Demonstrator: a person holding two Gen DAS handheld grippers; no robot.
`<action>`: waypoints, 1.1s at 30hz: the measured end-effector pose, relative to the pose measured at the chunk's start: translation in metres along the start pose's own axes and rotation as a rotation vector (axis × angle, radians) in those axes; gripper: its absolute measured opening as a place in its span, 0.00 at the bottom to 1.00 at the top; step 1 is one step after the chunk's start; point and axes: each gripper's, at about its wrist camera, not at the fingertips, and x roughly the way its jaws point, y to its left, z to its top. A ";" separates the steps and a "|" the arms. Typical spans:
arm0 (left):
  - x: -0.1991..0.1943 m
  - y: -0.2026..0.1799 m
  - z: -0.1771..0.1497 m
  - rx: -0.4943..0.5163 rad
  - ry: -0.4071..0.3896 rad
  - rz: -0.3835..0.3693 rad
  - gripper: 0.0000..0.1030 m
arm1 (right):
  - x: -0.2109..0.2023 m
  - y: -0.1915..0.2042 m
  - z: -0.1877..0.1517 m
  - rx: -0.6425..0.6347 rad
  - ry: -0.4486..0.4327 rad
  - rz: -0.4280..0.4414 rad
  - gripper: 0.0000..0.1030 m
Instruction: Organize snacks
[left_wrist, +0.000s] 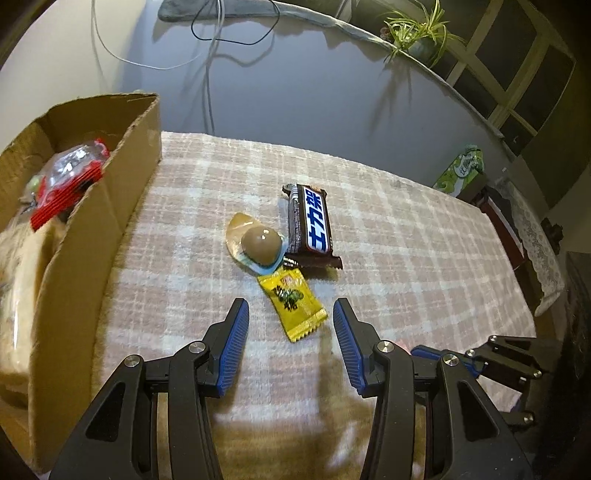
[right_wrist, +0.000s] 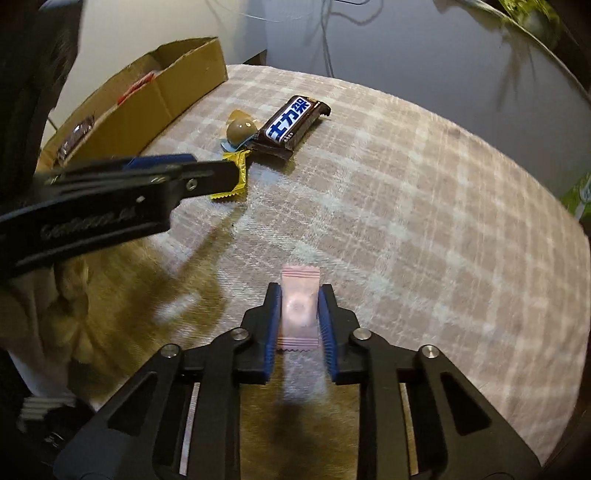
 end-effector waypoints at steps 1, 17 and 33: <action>0.003 -0.002 0.001 0.010 0.003 0.014 0.45 | -0.001 -0.001 0.000 -0.009 0.001 0.002 0.20; 0.013 -0.020 -0.006 0.131 -0.010 0.132 0.18 | -0.007 -0.013 -0.006 -0.035 0.000 -0.006 0.20; -0.022 -0.013 -0.016 0.096 -0.064 0.110 0.17 | -0.027 -0.032 -0.014 0.040 -0.057 0.051 0.20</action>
